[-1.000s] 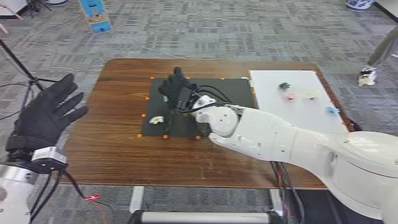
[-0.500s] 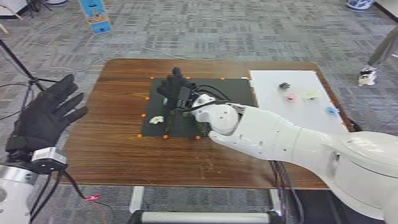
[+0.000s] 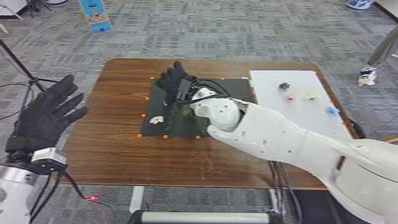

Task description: Arrange flowers

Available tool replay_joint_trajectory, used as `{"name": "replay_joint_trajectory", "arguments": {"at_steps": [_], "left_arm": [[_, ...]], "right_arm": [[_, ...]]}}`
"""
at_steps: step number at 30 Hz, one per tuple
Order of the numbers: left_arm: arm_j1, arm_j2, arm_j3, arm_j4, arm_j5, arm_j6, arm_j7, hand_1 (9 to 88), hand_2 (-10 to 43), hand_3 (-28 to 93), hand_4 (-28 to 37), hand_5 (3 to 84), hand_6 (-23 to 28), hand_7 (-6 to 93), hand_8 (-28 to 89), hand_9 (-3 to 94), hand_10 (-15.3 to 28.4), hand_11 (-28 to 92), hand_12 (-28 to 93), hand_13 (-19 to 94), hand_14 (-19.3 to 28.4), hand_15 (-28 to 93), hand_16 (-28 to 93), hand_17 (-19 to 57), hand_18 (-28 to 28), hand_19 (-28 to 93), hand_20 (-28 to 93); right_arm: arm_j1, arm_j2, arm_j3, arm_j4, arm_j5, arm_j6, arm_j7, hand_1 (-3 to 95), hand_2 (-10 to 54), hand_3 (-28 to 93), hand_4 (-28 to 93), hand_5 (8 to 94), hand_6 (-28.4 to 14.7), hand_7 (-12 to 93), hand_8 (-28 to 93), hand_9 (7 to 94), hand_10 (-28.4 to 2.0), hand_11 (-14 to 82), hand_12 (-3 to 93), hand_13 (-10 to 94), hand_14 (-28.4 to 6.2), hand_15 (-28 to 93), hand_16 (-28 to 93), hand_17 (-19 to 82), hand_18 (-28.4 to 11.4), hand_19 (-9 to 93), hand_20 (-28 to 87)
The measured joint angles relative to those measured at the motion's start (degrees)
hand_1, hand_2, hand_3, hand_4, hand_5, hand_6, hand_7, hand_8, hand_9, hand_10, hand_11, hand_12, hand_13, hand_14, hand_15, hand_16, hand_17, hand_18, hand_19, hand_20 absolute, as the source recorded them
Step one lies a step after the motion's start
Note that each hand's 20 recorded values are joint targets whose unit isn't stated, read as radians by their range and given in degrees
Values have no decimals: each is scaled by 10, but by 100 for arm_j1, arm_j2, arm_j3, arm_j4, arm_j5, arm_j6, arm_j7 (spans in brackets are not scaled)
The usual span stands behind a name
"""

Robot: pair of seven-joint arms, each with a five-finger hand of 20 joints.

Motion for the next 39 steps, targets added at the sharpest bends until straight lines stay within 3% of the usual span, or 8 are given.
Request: {"name": "replay_joint_trajectory", "arguments": {"at_steps": [5,11,15,21,28,32,34,39], "left_arm": [[74,-28,-62,-7,-4,-20,-7,286,-95,569,-283,223,15,152,-89,163,81,100,180,128,125,92,43,-127,233,373,61],[83,-129,-90,-6,-13,-87,-85,313,-95,515,-283,213,14,148,-85,156,77,85,195,122,127,85,49,-128,257,386,43],[119,-202,-121,-7,-31,-93,-111,324,-91,483,-283,208,14,145,-82,153,77,81,201,121,129,82,49,-128,262,390,36],[158,-290,-138,-14,-45,-102,-154,332,-85,453,-283,209,14,144,-82,154,78,76,204,120,130,80,51,-130,262,392,33],[181,-320,-118,-16,-101,-102,-153,372,-68,341,-283,208,16,143,-82,152,77,71,208,118,132,74,49,-131,267,393,28],[237,-353,-117,-27,-125,-98,-154,370,-69,349,-283,208,16,142,-81,152,77,69,209,117,133,73,51,-131,264,392,26],[272,-382,-117,-38,-126,-97,-155,363,-73,366,-283,210,18,141,-81,154,78,70,209,117,132,73,51,-133,253,389,28],[319,-417,-88,-43,-125,-68,-140,352,-75,395,-283,214,18,147,-83,157,81,74,206,120,132,77,52,-132,243,383,33]], "right_arm": [[-29,375,242,-820,111,-33,70,255,-95,809,-283,476,7,339,-150,440,-117,436,365,373,-111,713,364,150,-185,671,513],[-603,961,1492,-1846,560,33,-96,206,-95,817,-283,432,-12,268,-128,412,-124,331,326,342,-110,615,286,132,-192,606,462],[-1068,1430,2182,-2278,1055,43,-277,190,-95,825,-283,383,-15,194,-104,393,-135,304,335,326,-126,625,293,124,-203,602,456],[-2031,2104,3343,-2689,1699,-402,-577,193,-95,825,-276,351,-30,172,-90,386,-147,358,370,319,-136,691,329,128,-206,617,465],[-2848,2808,3853,-2914,1555,-408,105,185,-95,796,-282,349,-82,147,-76,382,-154,411,391,326,-144,730,346,140,-203,642,476],[-3367,3057,4344,-2899,1548,-379,532,221,-95,735,-282,368,-80,158,-77,386,-155,424,389,337,-141,733,349,149,-205,653,478],[-3554,3182,4464,-2872,1508,-323,758,188,-95,787,-283,388,-71,176,-83,395,-152,438,390,348,-142,740,352,153,-205,660,479],[-3938,3504,4502,-2766,1124,25,1421,216,-95,817,-283,421,-53,221,-98,412,-142,470,392,373,-137,748,355,167,-201,674,480]]}}
